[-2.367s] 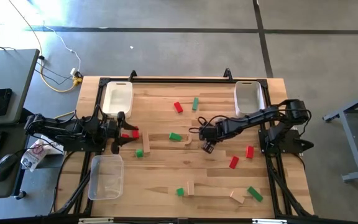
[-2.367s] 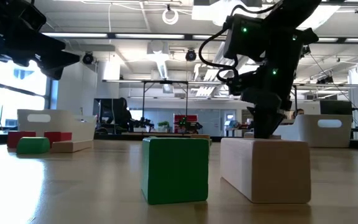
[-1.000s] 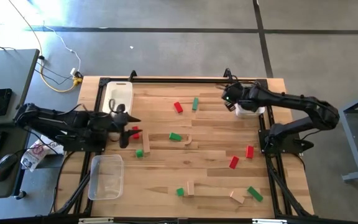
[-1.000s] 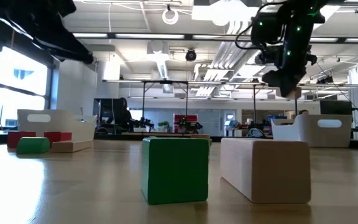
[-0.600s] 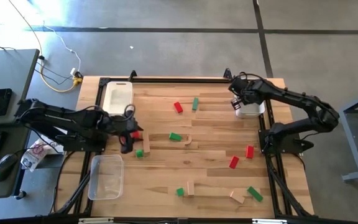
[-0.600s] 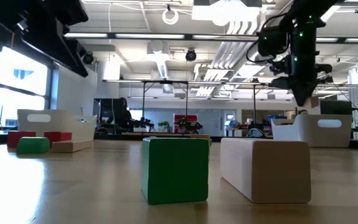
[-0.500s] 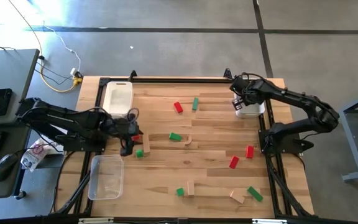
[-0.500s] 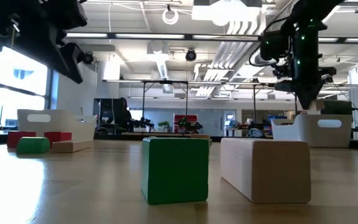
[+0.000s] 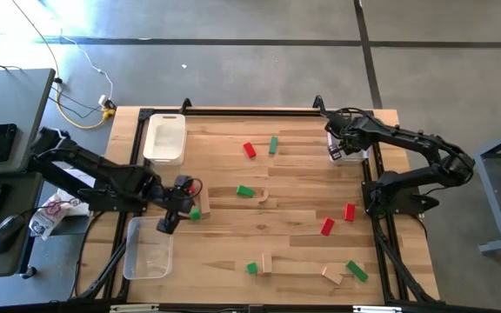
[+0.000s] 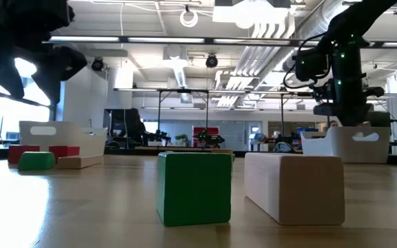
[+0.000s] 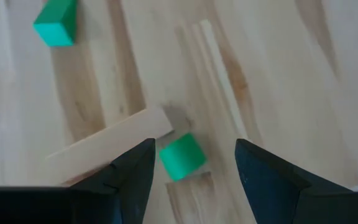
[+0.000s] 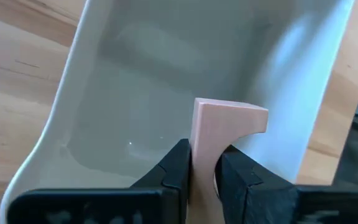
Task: Sort & place blocks by color
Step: Put the light brown block into the gray bin, then put the green block into the transparent bin
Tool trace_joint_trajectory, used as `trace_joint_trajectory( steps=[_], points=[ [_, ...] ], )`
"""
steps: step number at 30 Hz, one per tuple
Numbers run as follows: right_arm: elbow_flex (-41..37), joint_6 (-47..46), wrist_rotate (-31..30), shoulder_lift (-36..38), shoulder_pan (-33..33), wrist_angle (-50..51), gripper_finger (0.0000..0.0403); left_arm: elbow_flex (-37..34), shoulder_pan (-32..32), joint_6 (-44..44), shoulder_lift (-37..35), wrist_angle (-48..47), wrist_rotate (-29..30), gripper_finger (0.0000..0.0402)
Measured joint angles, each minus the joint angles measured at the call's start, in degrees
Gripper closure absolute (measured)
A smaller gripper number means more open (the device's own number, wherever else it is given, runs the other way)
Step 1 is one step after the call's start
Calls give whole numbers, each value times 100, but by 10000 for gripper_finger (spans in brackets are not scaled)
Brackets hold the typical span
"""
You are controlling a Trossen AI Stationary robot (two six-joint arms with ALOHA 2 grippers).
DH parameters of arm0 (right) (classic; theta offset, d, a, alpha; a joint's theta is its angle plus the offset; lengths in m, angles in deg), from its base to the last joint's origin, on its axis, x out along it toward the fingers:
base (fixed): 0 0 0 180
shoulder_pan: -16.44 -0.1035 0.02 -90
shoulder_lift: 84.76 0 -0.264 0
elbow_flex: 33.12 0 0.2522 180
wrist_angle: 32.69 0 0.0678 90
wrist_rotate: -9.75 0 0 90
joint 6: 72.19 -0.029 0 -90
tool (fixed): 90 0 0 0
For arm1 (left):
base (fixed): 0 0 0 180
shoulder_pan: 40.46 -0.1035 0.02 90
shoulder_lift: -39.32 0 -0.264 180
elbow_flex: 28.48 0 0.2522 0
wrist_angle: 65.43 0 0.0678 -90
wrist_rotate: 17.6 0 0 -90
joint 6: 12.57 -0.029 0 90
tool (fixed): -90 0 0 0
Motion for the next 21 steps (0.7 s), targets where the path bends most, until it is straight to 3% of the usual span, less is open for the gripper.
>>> trace_joint_trajectory(
  steps=[8, 15, 21],
  points=[
    [0, 160, 107, 0, -17, -187, 319, 0, 352, -778, 0, 91, 37, 193],
    [2, 251, 147, 24, -141, -241, 283, 0, 342, -1821, 0, 344, 294, 193],
    [2, 210, 220, 31, -192, -283, 279, 2, 164, -2294, 143, 421, 421, 193]
  ],
)
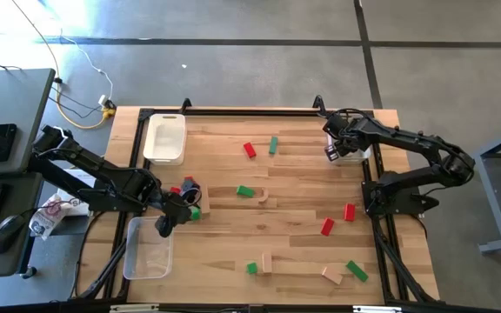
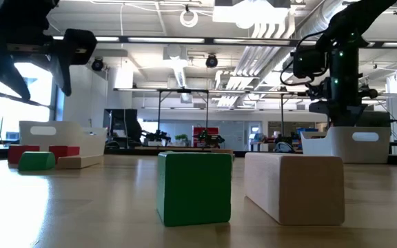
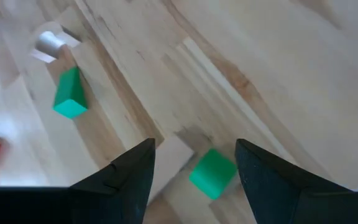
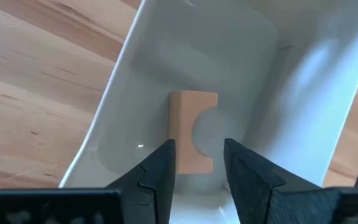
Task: Sort & place blocks by color
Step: Put the green block into the transparent bin
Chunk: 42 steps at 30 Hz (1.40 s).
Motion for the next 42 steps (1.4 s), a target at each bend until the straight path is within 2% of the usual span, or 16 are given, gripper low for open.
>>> trace_joint_trajectory(
  steps=[9, 17, 29, 42],
  points=[
    [488, -47, 168, 0, -2, 15, 279, 527, -344, -513, 649, -227, -14, 193],
    [989, 62, 293, 4, -2, 95, 279, 719, -459, -705, 1289, -686, -368, 193],
    [1027, 104, 293, 4, -2, 119, 279, 719, -286, -768, 2225, -785, -417, 193],
    [1027, 85, 346, 4, -322, 115, 279, 718, -74, -814, 2605, -754, -111, 193]
  ],
)
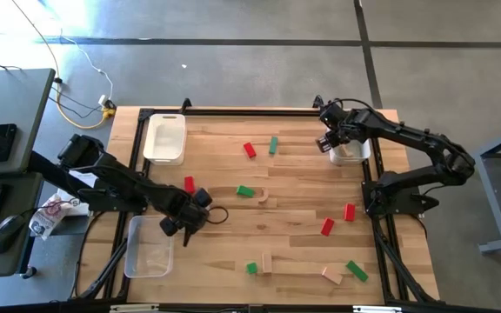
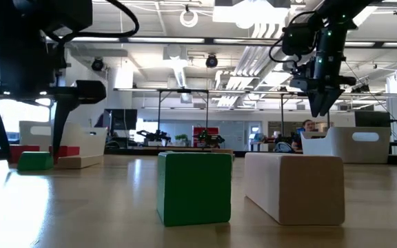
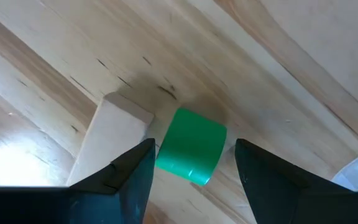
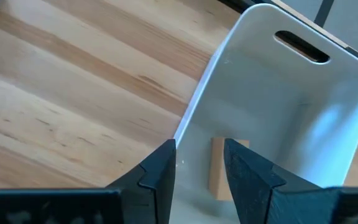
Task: Sort & place blocks by color
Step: Put the green block into the transparent bin
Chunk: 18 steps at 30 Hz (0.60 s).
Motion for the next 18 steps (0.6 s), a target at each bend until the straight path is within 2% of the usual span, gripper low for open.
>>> trace_joint_trajectory(
  steps=[10, 18],
  points=[
    [-2, -87, -94, 0, -233, -6, 279, 1, 0, 4, 122, 35, 13, 199],
    [-4, -87, -97, 0, -248, -3, 279, 3, 0, 8, 113, 35, 13, 271]
  ],
)
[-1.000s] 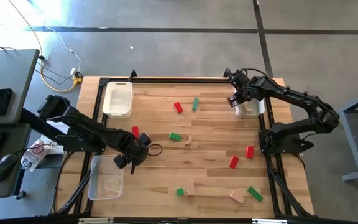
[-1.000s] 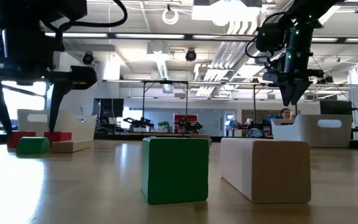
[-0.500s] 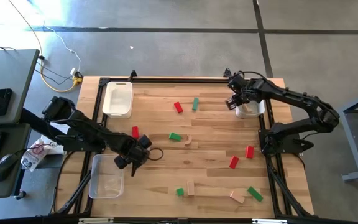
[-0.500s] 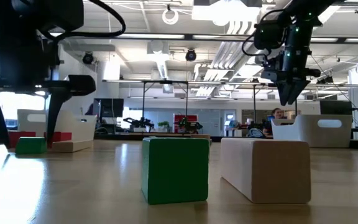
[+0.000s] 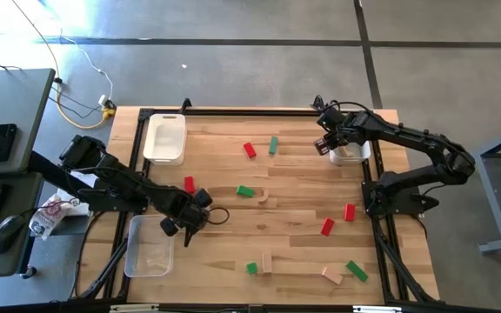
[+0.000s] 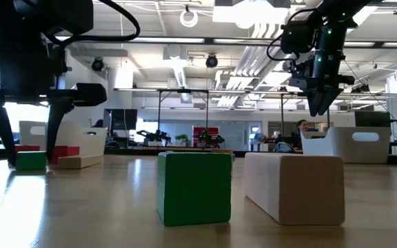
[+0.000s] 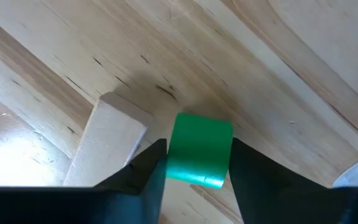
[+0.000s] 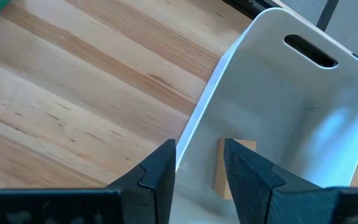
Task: Sort & place blocks by color
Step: Put the green block into the transparent bin
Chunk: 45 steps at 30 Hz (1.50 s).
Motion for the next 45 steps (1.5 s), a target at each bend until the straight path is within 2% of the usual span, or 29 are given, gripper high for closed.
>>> trace_joint_trajectory(
  steps=[5, 12, 18, 26, 35, 45],
  points=[
    [0, 0, 0, 0, 0, 0, 279, 7, 0, 12, -5, -2, -23, 300],
    [0, -97, 4, 0, -3, 0, 279, -5, 3, 641, -39, -34, 335, 291],
    [0, -158, 3, 0, -163, -45, 279, -2, 117, 1129, -357, -52, 647, 297],
    [-2, -375, 6, 91, -603, -53, 279, 356, 258, 1720, -679, -163, 693, 295],
    [-2, -816, 233, 352, -1421, -63, 279, 950, 703, 2946, -913, -739, 1259, 294],
    [-2, -1128, 715, 358, -2190, -105, 279, 1235, 1376, 4950, -937, -1744, 1149, 293]
  ],
)
